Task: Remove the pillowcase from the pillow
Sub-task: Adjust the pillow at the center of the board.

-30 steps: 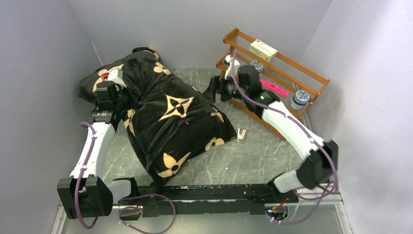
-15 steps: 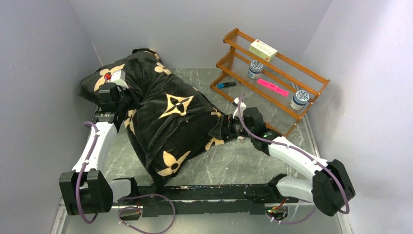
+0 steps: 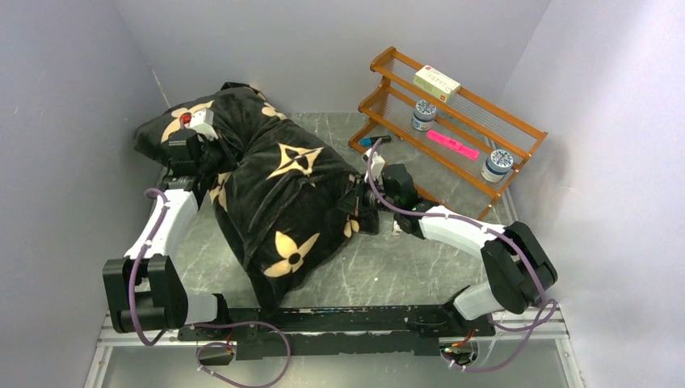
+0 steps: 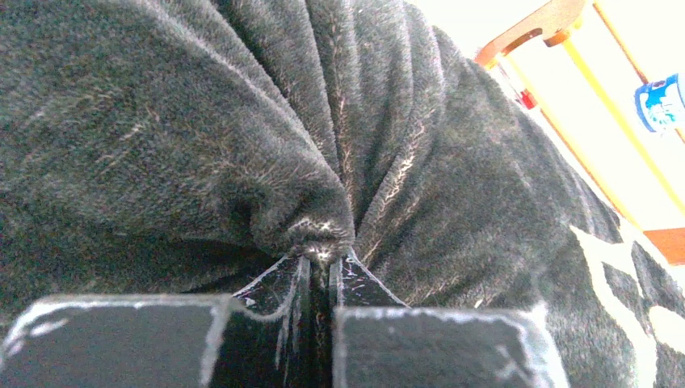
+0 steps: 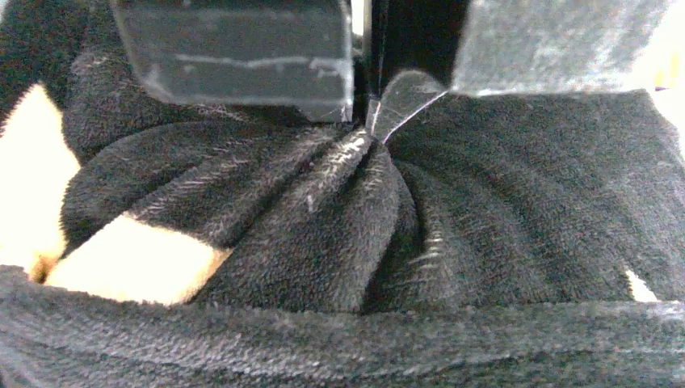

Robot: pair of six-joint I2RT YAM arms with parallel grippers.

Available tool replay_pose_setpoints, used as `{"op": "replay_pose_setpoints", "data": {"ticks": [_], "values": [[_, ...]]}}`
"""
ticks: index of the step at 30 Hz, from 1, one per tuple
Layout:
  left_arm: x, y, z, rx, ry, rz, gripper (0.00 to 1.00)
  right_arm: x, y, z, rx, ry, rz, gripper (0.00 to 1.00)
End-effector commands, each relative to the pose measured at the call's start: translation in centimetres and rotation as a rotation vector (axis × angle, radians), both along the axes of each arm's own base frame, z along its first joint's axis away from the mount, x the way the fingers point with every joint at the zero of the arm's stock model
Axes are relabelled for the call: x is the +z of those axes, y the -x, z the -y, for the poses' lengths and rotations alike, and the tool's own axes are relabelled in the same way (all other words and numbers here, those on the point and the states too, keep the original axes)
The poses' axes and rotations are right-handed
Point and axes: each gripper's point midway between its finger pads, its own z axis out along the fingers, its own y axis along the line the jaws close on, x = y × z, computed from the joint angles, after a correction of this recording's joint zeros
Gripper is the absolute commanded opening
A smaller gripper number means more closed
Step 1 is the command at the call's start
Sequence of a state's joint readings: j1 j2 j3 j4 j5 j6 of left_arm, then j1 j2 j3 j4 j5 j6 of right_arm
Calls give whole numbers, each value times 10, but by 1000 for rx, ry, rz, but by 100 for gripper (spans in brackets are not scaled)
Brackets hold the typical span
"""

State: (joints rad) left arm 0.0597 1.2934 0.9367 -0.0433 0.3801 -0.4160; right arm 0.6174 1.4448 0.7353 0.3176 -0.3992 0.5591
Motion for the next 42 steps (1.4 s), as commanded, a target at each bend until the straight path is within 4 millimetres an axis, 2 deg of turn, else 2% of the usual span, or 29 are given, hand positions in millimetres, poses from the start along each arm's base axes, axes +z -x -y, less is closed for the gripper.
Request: {"op": "replay_pose_setpoints", "data": {"ticks": [1, 5, 8, 10, 14, 17, 19, 23, 24, 29, 32, 34, 36, 37, 40, 41, 42], "values": [[6, 12, 60, -244, 93, -63, 5, 71, -45, 7, -79, -37, 227, 0], [31, -3, 66, -250, 68, -11, 5, 92, -58, 26, -127, 11, 287, 0], [39, -9, 65, -240, 57, 10, 5, 94, -63, 40, -161, 67, 301, 0], [35, -8, 63, -231, 47, 5, 5, 88, -67, 53, -193, 98, 297, 0], [5, 8, 53, -204, -12, -46, 5, 67, -76, 83, -275, 165, 263, 0], [-16, 24, 42, -177, -75, -95, 6, 54, -71, 84, -232, 194, 252, 0], [-27, 33, 32, -139, -120, -117, 14, 47, -67, 82, -196, 213, 234, 2], [-24, 44, 20, -101, -186, -101, 31, 40, -64, 92, -228, 257, 208, 3], [-22, 47, 18, -97, -194, -93, 36, 39, -61, 94, -232, 268, 198, 9], [0, 56, 23, -109, -224, 3, 64, 52, -45, 91, -182, 252, 158, 39], [18, 65, 36, -150, -257, 65, 72, 66, -35, 93, -175, 236, 161, 58], [32, 71, 45, -171, -277, 95, 75, 76, -31, 101, -206, 247, 177, 69], [52, 77, 54, -193, -274, 128, 78, 87, -28, 112, -250, 266, 199, 78], [71, 80, 57, -204, -263, 157, 79, 94, -26, 120, -286, 273, 215, 83], [109, 88, 61, -221, -245, 203, 82, 109, -18, 131, -344, 254, 232, 89], [116, 92, 61, -227, -246, 206, 87, 112, -15, 133, -355, 241, 232, 90], [123, 94, 63, -237, -244, 215, 95, 116, -11, 135, -364, 227, 239, 90]]}}
